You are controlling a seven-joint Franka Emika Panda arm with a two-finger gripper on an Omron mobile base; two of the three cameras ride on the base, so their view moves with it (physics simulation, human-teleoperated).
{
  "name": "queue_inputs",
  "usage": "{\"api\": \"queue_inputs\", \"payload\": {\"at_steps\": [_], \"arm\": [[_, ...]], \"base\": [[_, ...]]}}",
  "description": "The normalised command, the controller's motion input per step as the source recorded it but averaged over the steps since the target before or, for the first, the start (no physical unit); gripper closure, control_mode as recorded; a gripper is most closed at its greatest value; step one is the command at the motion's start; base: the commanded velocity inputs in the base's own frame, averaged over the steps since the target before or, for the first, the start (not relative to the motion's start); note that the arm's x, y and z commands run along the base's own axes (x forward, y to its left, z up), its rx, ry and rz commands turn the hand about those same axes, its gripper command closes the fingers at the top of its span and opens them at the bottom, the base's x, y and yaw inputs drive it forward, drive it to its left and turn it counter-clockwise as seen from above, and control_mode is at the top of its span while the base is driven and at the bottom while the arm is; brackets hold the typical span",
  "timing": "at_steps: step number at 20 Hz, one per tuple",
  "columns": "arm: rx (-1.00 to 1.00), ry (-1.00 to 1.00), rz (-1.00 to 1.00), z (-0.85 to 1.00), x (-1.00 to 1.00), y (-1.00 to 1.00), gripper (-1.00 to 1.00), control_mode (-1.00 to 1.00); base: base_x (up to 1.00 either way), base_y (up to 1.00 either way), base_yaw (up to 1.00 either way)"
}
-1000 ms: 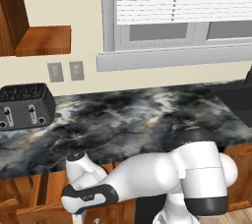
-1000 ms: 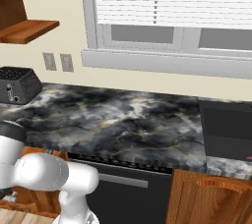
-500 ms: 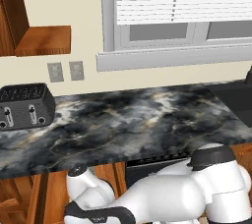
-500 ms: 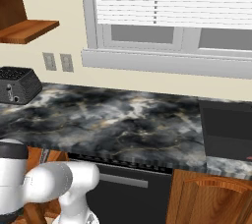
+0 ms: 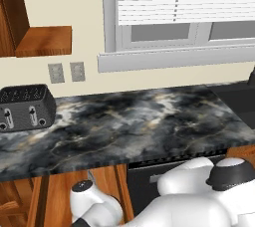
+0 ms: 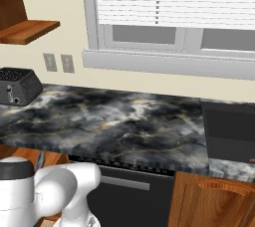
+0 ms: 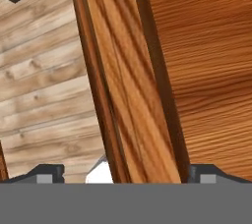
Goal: Take the tongs from the drawer on the left and place them on the dining counter next to the tray containing the hot dog.
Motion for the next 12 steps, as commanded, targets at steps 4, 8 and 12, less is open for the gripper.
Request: {"api": "queue_inputs", "payload": {"at_steps": [4,8,12], "arm": [[0.00,0.14,0.00,0.00,-0.36,0.00,-1.00,-1.00],[0.00,0.10,0.00,0.00,-0.19,0.00,-1.00,-1.00],[0.00,0.01,0.00,0.00,0.00,0.00,-1.00,-1.00]], "base": [[0.00,0.00,0.00],[0.00,0.00,0.00],[0.00,0.00,0.00]]}}
